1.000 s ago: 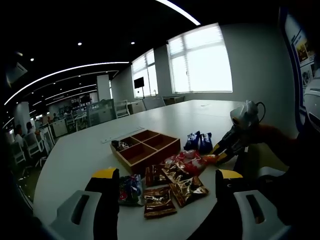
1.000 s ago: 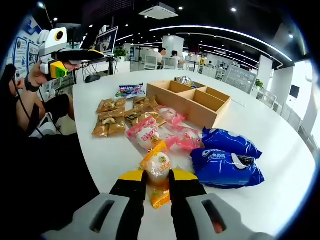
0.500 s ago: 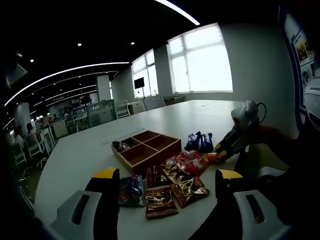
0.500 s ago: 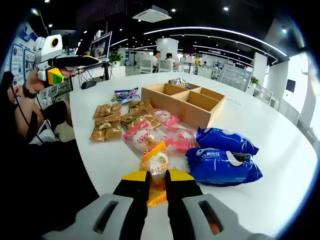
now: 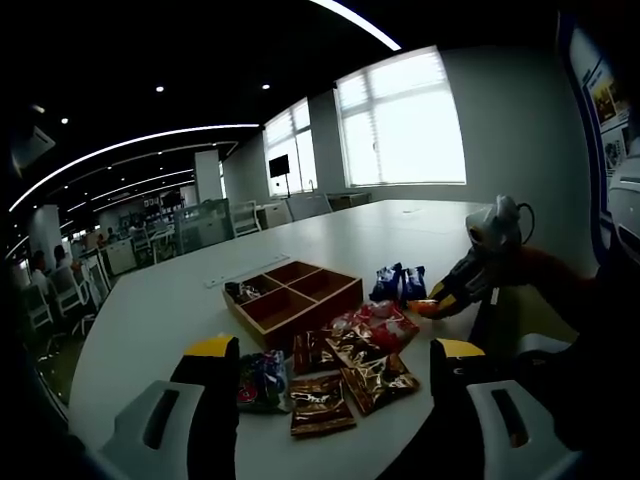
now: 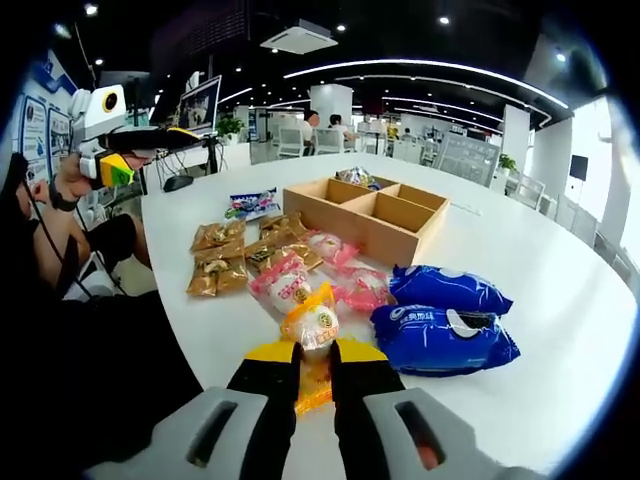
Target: Pick up the scattered marshmallows, QQ candies, Oreo cookies, and mixed nuts on the table and sort them into separate containers
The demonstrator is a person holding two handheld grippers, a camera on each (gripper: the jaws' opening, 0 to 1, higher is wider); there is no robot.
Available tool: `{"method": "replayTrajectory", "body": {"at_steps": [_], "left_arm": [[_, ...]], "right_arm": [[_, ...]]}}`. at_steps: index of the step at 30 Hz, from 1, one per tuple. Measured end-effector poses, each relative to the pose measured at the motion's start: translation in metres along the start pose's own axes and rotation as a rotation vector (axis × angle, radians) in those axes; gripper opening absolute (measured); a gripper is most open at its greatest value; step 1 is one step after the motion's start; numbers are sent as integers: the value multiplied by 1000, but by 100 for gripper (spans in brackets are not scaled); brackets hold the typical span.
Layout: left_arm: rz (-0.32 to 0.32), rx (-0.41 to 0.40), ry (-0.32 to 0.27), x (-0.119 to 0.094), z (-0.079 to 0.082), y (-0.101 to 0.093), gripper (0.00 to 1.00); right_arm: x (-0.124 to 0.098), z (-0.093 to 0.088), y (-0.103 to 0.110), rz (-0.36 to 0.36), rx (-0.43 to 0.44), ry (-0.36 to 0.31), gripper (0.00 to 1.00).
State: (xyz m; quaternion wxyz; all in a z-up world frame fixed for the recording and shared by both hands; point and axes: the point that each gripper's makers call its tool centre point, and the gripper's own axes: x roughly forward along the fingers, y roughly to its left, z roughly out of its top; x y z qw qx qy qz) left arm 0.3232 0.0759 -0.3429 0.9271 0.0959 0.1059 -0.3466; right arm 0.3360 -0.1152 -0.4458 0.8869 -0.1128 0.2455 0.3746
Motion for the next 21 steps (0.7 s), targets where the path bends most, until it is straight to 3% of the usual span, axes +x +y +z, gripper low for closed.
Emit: {"method": "replayTrajectory", "body": {"at_steps": [14, 21], "left_arm": [[1, -3, -1, 0, 0, 0, 82], [4, -5, -2, -1, 0, 1, 82]], "right_arm": [[-25, 34, -5, 1, 8, -108, 8], [-32, 39, -7, -6, 1, -127, 8]]}}
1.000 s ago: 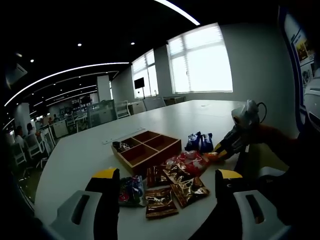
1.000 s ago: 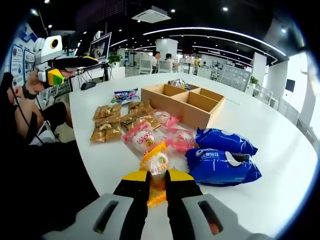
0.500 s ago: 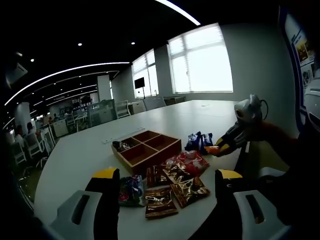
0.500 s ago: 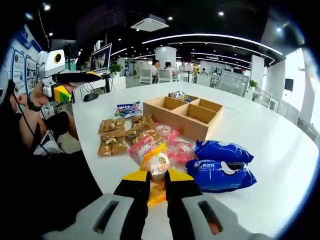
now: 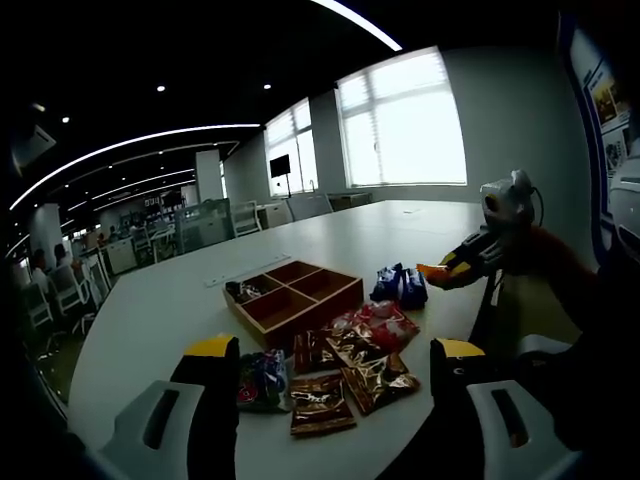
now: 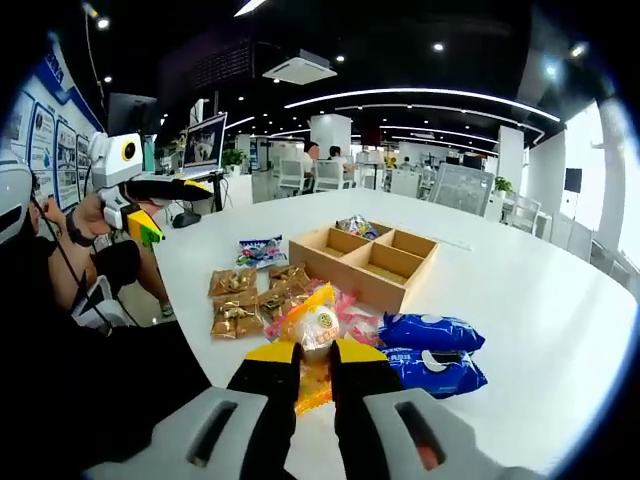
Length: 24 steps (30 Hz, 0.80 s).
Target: Pick up the scattered marshmallows, QQ candies, Oreo cookies, and mixed nuts on the table and sort them into separate containers
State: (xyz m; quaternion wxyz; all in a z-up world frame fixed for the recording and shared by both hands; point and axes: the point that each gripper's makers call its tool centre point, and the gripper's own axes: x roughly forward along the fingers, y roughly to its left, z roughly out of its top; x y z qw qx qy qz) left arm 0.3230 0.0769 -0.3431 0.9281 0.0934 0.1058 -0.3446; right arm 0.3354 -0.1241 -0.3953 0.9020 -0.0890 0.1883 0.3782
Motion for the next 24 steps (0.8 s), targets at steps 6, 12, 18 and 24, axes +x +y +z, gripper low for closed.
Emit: {"method": "replayTrajectory", "body": {"at_steps": [6, 12, 18, 24], "left_arm": [[3, -1, 1, -1, -1, 1, 82], [-1, -3, 1, 0, -1, 0, 82], [-1, -2, 2, 1, 0, 0, 82], [-3, 0, 1, 1, 1, 0, 82]], "right_arm": [[-7, 6, 0, -10, -4, -15, 8], [-14, 16, 1, -16, -10, -42, 8], [-16, 22, 1, -12, -8, -60, 8], [-16, 27, 1, -10, -13, -67, 8]]}}
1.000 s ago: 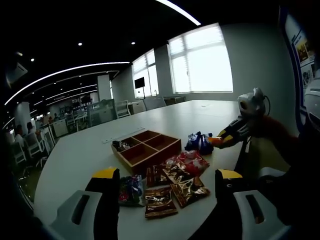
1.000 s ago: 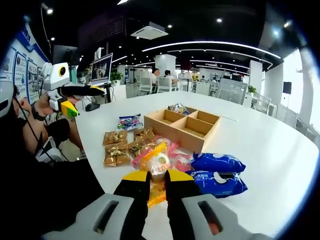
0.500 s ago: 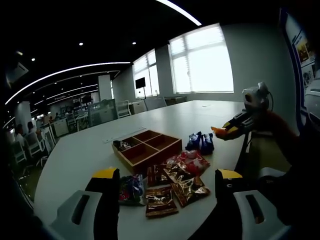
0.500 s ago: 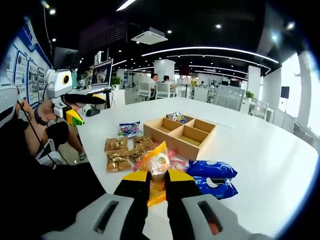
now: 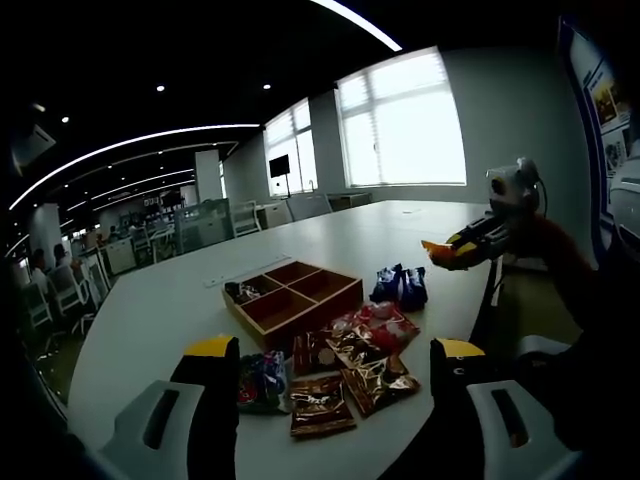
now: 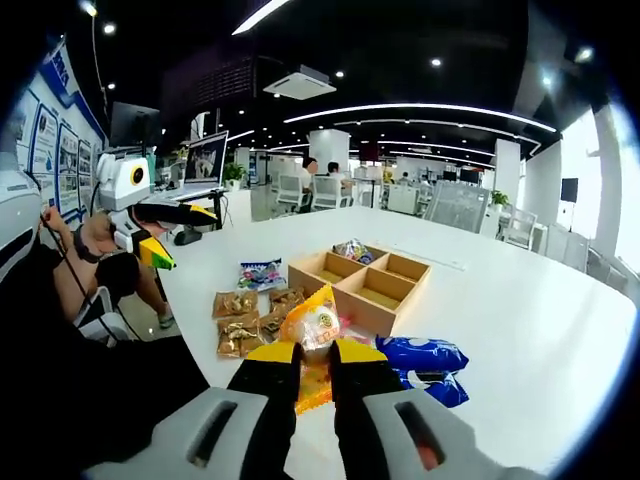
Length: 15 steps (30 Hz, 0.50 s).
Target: Pick up the scattered marshmallows, QQ candies, Oreo cookies, and mixed nuts on the table and sort them into separate containers
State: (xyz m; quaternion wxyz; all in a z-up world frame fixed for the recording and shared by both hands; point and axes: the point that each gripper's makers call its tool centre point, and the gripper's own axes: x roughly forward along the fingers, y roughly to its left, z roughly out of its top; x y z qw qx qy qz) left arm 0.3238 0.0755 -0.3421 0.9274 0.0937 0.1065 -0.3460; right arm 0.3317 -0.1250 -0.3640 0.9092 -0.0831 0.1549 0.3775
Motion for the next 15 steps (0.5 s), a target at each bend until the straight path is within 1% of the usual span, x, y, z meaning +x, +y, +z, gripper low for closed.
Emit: {"method": "replayTrajectory", "body": {"at_steps": [5, 13, 15], "left_arm": [[0, -1, 1, 0, -1, 0, 82], [3, 0, -2, -1, -1, 1, 82], [4, 0, -1, -2, 0, 1, 82]], "right_arm": [[1, 2, 1, 0, -10, 3, 8], [6, 2, -4, -18, -27, 14, 8], [7, 9, -13, -46, -66, 25, 8]]}}
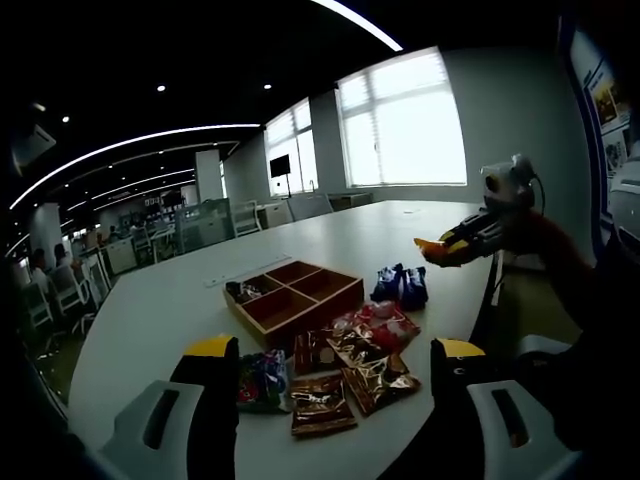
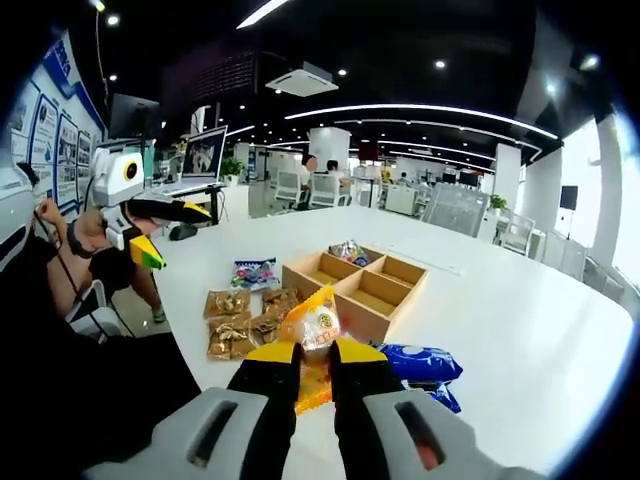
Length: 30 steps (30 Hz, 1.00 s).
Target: Pick up the scattered marshmallows, QQ candies, Oreo cookies, and mixed nuts on the table and sort them into separate containers
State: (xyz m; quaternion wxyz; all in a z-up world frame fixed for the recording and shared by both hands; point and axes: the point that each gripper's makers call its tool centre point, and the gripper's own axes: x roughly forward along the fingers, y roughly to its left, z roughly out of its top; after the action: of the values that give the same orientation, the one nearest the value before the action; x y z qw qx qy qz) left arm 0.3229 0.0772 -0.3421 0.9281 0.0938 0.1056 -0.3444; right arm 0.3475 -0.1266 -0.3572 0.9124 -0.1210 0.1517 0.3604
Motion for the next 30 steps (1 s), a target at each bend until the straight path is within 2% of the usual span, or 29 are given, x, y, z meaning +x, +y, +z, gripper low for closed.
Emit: {"method": "replayTrajectory", "body": {"at_steps": [3, 10, 16, 23, 30], "left_arm": [[3, -1, -2, -1, 0, 0, 82], [10, -7, 2, -2, -4, 3, 83], [10, -6, -1, -3, -3, 4, 83], [9, -4, -4, -3, -1, 3, 83], [9, -4, -3, -4, -1, 4, 83]], "right_arm": [[2, 8, -10, -36, -42, 10, 8], [17, 19, -21, -19, -44, 6, 8], [21, 29, -27, -13, -44, -9, 8], [29, 43, -42, -31, -54, -19, 8], [43, 49, -58, -39, -45, -10, 8]]}}
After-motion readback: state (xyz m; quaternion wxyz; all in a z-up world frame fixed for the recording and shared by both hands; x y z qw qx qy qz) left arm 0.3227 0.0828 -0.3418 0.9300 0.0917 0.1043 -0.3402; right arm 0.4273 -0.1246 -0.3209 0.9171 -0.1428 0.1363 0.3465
